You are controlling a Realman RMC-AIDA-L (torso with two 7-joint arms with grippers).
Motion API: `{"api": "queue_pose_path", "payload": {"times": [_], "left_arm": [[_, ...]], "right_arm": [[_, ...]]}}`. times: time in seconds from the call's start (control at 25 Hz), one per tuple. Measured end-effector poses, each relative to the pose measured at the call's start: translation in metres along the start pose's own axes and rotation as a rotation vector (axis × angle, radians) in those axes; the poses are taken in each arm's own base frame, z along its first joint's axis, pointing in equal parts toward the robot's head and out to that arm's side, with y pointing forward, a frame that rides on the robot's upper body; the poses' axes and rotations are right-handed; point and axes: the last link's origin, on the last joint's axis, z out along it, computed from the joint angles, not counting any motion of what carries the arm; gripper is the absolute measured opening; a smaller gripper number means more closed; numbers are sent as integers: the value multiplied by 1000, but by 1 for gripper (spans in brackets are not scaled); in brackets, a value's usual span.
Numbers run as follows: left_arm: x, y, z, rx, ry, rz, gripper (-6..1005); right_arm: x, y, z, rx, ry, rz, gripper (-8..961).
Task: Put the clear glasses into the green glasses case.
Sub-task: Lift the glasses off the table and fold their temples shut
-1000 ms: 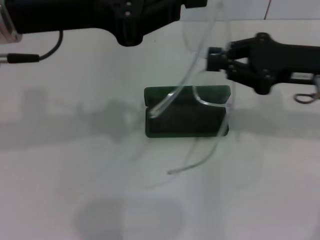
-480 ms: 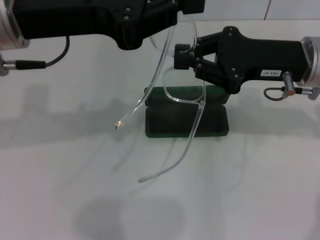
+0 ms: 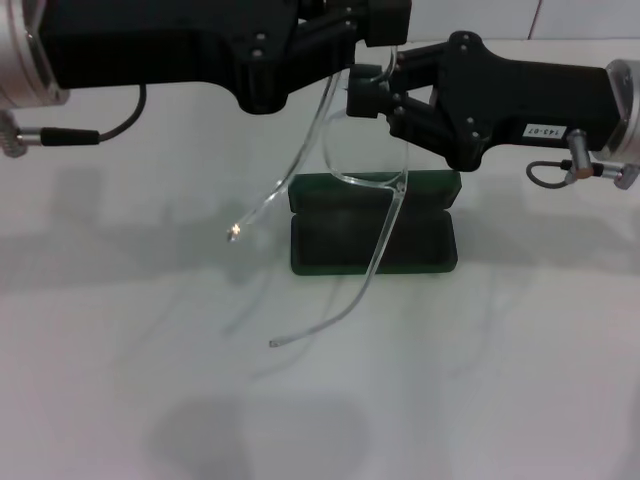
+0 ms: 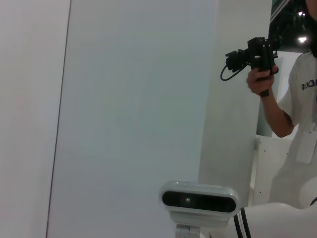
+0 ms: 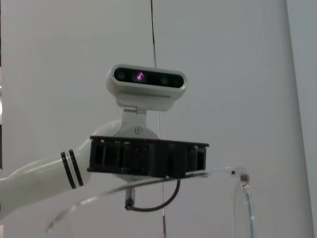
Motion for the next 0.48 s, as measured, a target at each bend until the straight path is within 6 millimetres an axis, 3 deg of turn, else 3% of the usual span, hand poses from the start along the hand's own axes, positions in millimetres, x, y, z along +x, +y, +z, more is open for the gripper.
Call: {"api": "queue_pose_path", "payload": {"times": [0.48], "left_arm": [[-12,-8,-5,18,16,-2,47]], "right_arm": [[-4,2,1,-14,-30,-13,111]]}}
